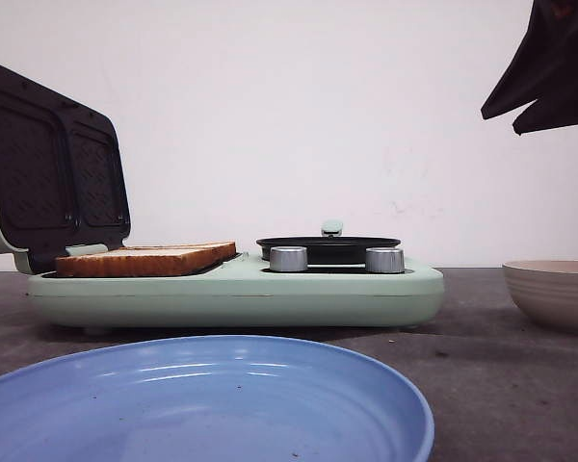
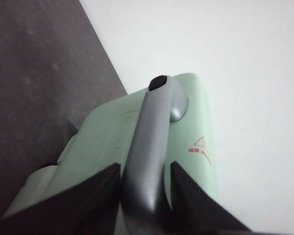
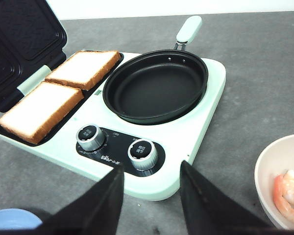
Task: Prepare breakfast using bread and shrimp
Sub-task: 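Push the press lid down over the bread with the left gripper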
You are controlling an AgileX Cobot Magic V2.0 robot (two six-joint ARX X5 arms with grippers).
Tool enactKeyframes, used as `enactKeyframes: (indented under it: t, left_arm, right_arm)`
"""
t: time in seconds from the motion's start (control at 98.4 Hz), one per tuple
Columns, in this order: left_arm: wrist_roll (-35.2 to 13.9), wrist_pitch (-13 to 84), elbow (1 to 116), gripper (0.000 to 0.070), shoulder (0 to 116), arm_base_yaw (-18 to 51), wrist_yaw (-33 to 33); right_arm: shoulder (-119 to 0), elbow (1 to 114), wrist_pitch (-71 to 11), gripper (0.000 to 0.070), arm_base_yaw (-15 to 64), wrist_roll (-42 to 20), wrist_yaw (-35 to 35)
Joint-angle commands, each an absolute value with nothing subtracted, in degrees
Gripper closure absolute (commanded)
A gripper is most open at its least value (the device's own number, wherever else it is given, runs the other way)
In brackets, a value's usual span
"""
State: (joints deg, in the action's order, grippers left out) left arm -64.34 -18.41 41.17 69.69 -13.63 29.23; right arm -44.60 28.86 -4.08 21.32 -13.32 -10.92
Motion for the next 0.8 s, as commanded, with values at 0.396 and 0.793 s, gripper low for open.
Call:
enactKeyframes:
  t: [0.396, 0.793]
  left_arm:
    - [-54.1, -19.1, 41.5, 0.0696, 72.7, -1.6, 22.0]
    - [-47.9, -19.2, 41.5, 0.0696, 78.7, 12.9, 11.6]
  right_arm:
    - [-44.9, 29.1, -3.9, 0.0496, 21.5, -13.1, -11.2]
    - [-44.9, 29.1, -4.7, 0.0496, 21.5, -13.1, -12.1]
